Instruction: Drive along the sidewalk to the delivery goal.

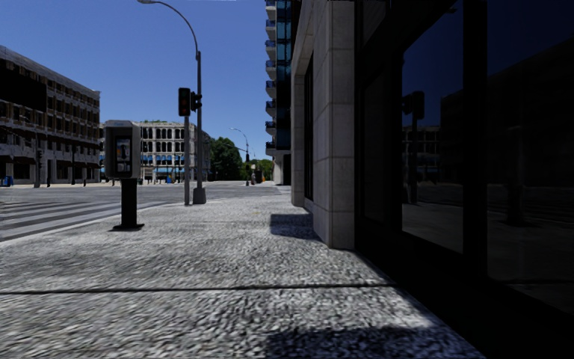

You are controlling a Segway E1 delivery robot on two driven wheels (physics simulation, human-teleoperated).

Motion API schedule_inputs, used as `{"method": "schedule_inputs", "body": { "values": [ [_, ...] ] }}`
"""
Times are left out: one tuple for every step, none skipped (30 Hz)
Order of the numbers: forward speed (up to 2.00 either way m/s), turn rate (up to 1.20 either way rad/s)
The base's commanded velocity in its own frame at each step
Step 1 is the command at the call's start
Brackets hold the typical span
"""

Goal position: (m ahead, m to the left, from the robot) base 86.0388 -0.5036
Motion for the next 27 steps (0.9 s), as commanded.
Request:
{"method": "schedule_inputs", "body": {
  "values": [
    [2.0,0.02],
    [2.0,0.01],
    [2.0,0.01],
    [2.0,0.01],
    [2.0,0.01],
    [2.0,0.01],
    [2.0,0.01],
    [2.0,0.01],
    [2.0,0.01],
    [2.0,0.01],
    [2.0,0.07],
    [2.0,0.07],
    [2.0,0.53],
    [2.0,0.66],
    [2.0,0.69],
    [2.0,0.69],
    [2.0,0.68],
    [2.0,0.68],
    [2.0,0.41],
    [2.0,0.29],
    [2.0,0.16],
    [2.0,0.16],
    [2.0,0.08],
    [2.0,0.04],
    [2.0,0.01],
    [2.0,0.0],
    [2.0,0.0]
  ]
}}
